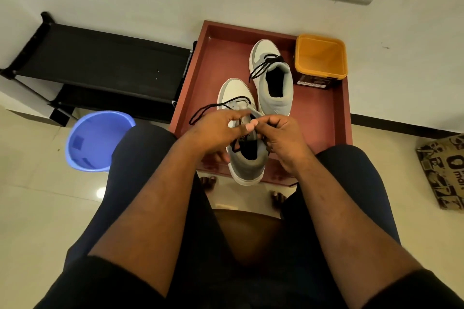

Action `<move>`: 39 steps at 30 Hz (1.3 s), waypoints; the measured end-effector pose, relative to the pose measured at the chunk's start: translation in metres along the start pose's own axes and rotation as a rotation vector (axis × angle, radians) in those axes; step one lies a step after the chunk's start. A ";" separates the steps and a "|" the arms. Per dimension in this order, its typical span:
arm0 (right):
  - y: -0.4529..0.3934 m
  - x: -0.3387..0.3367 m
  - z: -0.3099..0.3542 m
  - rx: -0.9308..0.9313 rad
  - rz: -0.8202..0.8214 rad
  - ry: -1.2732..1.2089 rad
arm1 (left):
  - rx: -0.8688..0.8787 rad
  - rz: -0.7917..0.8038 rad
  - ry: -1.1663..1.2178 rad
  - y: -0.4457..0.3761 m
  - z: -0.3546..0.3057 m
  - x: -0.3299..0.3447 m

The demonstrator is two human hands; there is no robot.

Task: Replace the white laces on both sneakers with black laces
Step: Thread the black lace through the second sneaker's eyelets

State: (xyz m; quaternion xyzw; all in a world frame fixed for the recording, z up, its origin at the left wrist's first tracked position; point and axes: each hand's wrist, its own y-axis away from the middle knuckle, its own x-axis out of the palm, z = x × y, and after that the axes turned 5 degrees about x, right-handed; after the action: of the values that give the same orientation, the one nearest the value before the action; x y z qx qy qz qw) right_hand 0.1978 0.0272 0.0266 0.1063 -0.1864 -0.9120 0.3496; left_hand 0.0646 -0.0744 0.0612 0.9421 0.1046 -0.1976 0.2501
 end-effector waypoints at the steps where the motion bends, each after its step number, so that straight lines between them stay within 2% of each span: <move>1: 0.000 0.000 0.000 -0.006 -0.004 0.002 | -0.010 0.033 -0.079 0.000 0.001 -0.002; 4: 0.001 0.000 0.003 -0.019 -0.014 0.009 | 0.073 -0.058 -0.229 -0.006 0.006 -0.012; 8: 0.003 0.000 0.004 -0.018 0.004 0.026 | 0.166 -0.110 -0.014 -0.010 0.004 -0.010; 11: 0.001 -0.002 0.004 -0.030 -0.051 -0.016 | 0.116 -0.327 0.160 -0.011 0.007 -0.016; 15: 0.001 0.005 0.008 -0.090 -0.075 0.016 | 0.092 -0.716 0.077 -0.014 0.009 -0.023; 16: 0.001 0.010 0.013 -0.120 -0.072 0.012 | 0.161 -0.819 0.091 -0.010 0.005 -0.022; 18: -0.001 0.020 0.027 -0.206 -0.052 -0.015 | 0.494 -1.036 0.133 0.000 -0.009 -0.020; 20: -0.004 0.027 0.039 -0.280 -0.048 -0.044 | 0.827 -1.194 -0.060 0.006 -0.018 -0.019; 21: -0.006 0.029 0.042 -0.294 -0.062 -0.059 | 0.876 -1.211 -0.175 0.005 -0.019 -0.021; 22: -0.008 0.030 0.041 -0.290 -0.085 -0.068 | 0.787 -1.157 -0.235 0.003 -0.017 -0.024; 23: -0.011 0.030 0.037 -0.270 -0.109 -0.065 | 0.574 -1.033 -0.251 0.001 -0.012 -0.029; 25: -0.014 0.029 0.024 -0.197 -0.141 -0.022 | 0.025 -0.607 -0.243 0.000 0.005 -0.030; 26: -0.015 0.028 0.017 -0.155 -0.150 -0.003 | -0.110 -0.467 -0.224 0.002 0.010 -0.027; 27: -0.016 0.026 0.012 -0.116 -0.159 -0.001 | -0.133 -0.468 -0.223 0.005 0.011 -0.025; 29: -0.018 0.024 0.008 -0.060 -0.184 -0.049 | 0.075 -0.776 -0.249 0.007 0.005 -0.024; 30: -0.018 0.024 0.009 -0.051 -0.194 -0.084 | 0.159 -0.875 -0.232 0.005 0.000 -0.024; 31: -0.018 0.024 0.011 -0.053 -0.200 -0.113 | 0.170 -0.850 -0.136 0.003 -0.006 -0.023; 32: -0.018 0.026 0.013 -0.061 -0.197 -0.131 | 0.110 -0.712 0.041 0.000 -0.009 -0.020; 34: -0.018 0.028 0.015 -0.078 -0.162 -0.136 | -0.143 -0.348 0.388 -0.003 -0.005 -0.010; 35: -0.017 0.029 0.014 -0.079 -0.137 -0.134 | -0.232 -0.271 0.479 -0.004 -0.001 -0.006; 37: -0.016 0.028 0.015 -0.080 -0.090 -0.121 | -0.285 -0.299 0.582 -0.013 0.008 0.000; 39: -0.016 0.027 0.016 -0.113 -0.054 -0.069 | -0.244 -0.362 0.660 -0.019 0.012 0.000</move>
State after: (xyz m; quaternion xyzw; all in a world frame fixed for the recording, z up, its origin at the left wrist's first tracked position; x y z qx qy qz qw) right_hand 0.1632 0.0241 0.0330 0.0599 -0.1438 -0.9333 0.3236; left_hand 0.0552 -0.0642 0.0440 0.8846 0.3666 0.0889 0.2743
